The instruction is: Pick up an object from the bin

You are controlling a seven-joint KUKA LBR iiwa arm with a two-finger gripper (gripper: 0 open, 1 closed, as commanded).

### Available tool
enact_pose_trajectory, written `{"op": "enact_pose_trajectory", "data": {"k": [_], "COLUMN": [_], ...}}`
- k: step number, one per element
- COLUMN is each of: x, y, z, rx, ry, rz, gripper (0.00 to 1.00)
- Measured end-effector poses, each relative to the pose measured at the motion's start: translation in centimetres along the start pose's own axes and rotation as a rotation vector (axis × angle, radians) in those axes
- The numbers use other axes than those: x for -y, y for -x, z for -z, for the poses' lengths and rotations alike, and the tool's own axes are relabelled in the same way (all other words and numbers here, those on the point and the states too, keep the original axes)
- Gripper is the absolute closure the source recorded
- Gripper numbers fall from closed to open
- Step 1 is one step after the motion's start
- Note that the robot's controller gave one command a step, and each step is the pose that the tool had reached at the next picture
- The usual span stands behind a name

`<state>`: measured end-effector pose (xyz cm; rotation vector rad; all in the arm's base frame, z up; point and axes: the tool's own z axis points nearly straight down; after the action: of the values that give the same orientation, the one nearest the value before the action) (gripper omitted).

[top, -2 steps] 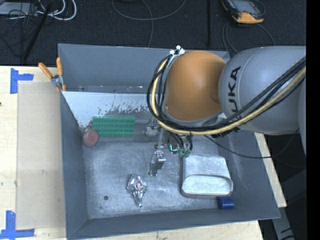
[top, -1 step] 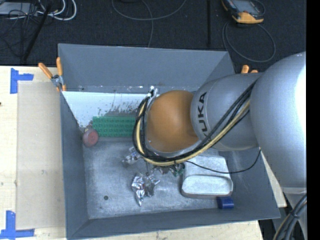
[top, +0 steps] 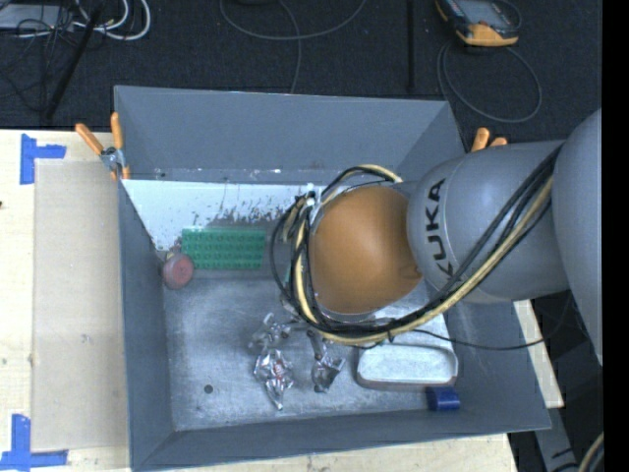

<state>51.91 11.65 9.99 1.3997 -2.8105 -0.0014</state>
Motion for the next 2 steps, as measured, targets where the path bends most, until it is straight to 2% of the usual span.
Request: {"op": "enact_pose_trajectory", "data": {"k": [1, 2], "x": [-1.2, -0.1], "y": [2.9, 1.2], "z": [0.6, -2.9], "rx": [0.003, 0.001], "ry": [0.0, 0.002], "rz": [0.473, 0.9], "gripper": [0.0, 0.0]}}
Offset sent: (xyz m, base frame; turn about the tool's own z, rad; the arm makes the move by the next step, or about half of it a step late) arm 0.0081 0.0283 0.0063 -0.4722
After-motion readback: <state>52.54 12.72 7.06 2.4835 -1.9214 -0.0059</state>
